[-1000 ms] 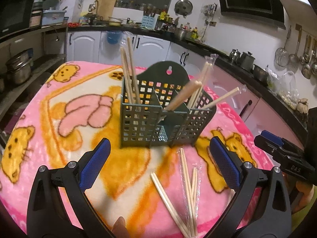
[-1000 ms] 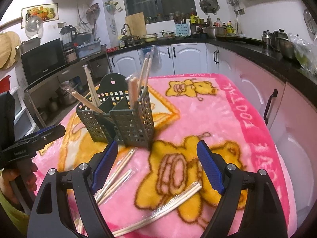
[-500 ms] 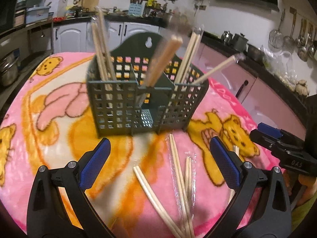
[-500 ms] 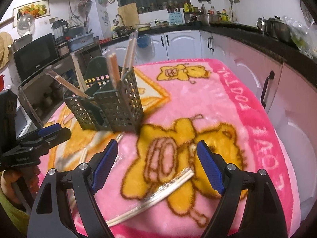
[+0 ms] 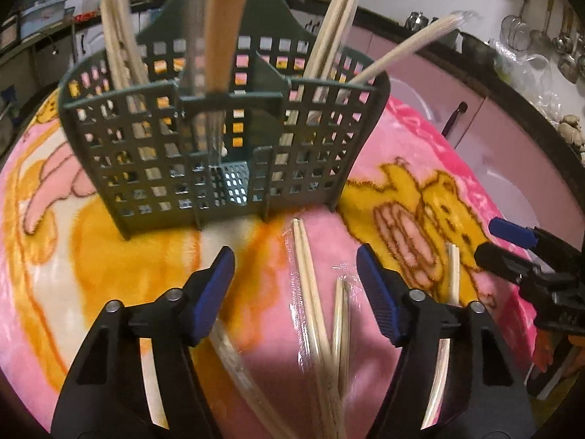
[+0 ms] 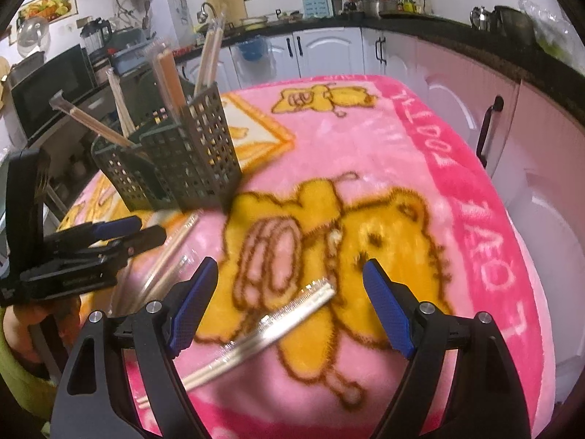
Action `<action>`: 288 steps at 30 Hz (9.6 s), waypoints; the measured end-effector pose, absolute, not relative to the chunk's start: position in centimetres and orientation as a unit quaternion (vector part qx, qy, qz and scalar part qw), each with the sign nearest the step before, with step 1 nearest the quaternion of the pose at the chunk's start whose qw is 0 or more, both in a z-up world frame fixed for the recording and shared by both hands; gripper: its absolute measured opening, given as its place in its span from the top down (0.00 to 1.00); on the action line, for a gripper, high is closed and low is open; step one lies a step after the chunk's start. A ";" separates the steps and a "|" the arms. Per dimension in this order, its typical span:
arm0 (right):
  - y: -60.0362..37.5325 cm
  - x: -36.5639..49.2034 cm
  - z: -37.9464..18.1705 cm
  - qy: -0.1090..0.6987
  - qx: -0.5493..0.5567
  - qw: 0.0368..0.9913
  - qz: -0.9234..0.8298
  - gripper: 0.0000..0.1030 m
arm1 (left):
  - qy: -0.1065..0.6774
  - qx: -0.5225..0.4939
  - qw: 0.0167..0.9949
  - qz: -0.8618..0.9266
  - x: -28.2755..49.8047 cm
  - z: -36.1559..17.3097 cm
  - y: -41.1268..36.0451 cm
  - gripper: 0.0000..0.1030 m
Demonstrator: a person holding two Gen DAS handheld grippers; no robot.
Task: Organize utensils
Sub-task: 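Close the left tool on a wrapped chopstick while the right tool closes on another, then lift both held chopsticks upright and carry them above the caddy, then lower the left tool's chopstick into a caddy compartment while the right tool lowers its own, then open both tools to release the chopsticks and withdraw from the caddy, then lower both tools toward the last wrapped chopsticks on the blanket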
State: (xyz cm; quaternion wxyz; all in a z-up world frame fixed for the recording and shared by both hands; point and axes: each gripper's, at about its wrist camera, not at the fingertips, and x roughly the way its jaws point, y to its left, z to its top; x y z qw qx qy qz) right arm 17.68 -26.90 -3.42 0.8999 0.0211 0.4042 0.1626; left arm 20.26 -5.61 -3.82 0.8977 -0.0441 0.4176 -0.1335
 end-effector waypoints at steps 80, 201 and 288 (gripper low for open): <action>-17.4 15.2 10.3 0.231 -0.015 0.913 0.336 0.93 | 0.258 -0.163 0.946 -0.108 14.9 7.7 3.7 0.97; -13.4 27.3 11.6 0.208 0.065 0.927 0.306 0.81 | 0.220 -0.098 0.967 -0.077 24.3 9.6 3.5 0.97; -16.7 16.8 -2.3 0.414 0.013 0.861 0.295 0.37 | 0.345 -0.115 0.930 -0.057 14.5 1.1 3.9 0.28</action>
